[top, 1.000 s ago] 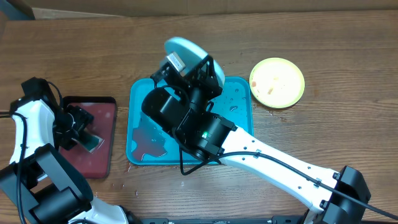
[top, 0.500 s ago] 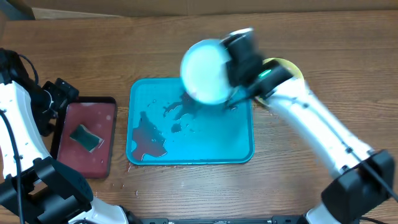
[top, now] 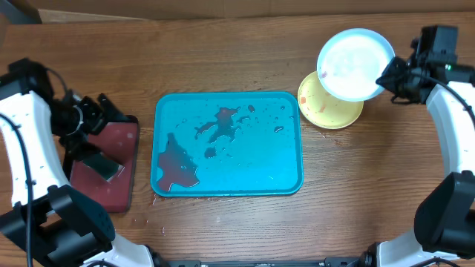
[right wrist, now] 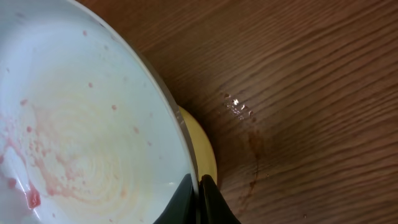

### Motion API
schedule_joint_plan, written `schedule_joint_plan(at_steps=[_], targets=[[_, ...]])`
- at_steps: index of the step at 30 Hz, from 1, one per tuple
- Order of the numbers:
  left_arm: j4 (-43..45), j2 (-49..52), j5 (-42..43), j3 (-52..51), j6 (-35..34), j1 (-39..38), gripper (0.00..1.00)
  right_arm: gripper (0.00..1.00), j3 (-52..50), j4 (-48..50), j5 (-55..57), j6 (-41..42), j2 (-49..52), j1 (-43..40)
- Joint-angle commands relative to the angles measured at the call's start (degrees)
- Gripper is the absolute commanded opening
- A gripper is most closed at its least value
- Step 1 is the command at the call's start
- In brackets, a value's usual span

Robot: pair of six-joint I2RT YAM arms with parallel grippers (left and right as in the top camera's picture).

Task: Clean dirty plates on tray and stack at the side
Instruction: 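Lift the white plate with the right gripper and stack it on the yellow plate, then drop the sponge on the pink tray with the left gripper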

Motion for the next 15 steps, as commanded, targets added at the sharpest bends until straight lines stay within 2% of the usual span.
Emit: schedule_joint_plan(at_steps=[1, 5, 10, 11, 13, 15], targets=[[0.37, -0.63, 1.73, -0.59, 3.06, -3.06, 1.0, 0.03, -4.98, 3.74, -2.03, 0.5, -1.53, -0.24], [0.35, -0.63, 1.79, -0.59, 4.04, -5.95, 1.0, 0.04, -9.33, 9.07, -2.05, 0.5, -0.92, 0.02], [0.39, -0.66, 5.07, -0.59, 4.11, -7.43, 0.98, 0.05, -9.9, 9.6, -2.51, 0.55, 2.69, 0.76], [0.37, -0.72, 5.84, -0.59, 4.39, -7.43, 0.98, 0.11, -9.9, 9.51, -2.82, 0.55, 3.5, 0.9], [0.37, -1.03, 8.02, -0.59, 6.51, -7.41, 0.97, 0.4, -9.9, 9.27, -5.38, 0.46, 4.96, 1.09], [0.33, -1.51, 8.22, -0.59, 6.84, -7.41, 0.96, 0.52, -9.9, 8.92, -8.61, -0.04, 5.25, 1.14]])
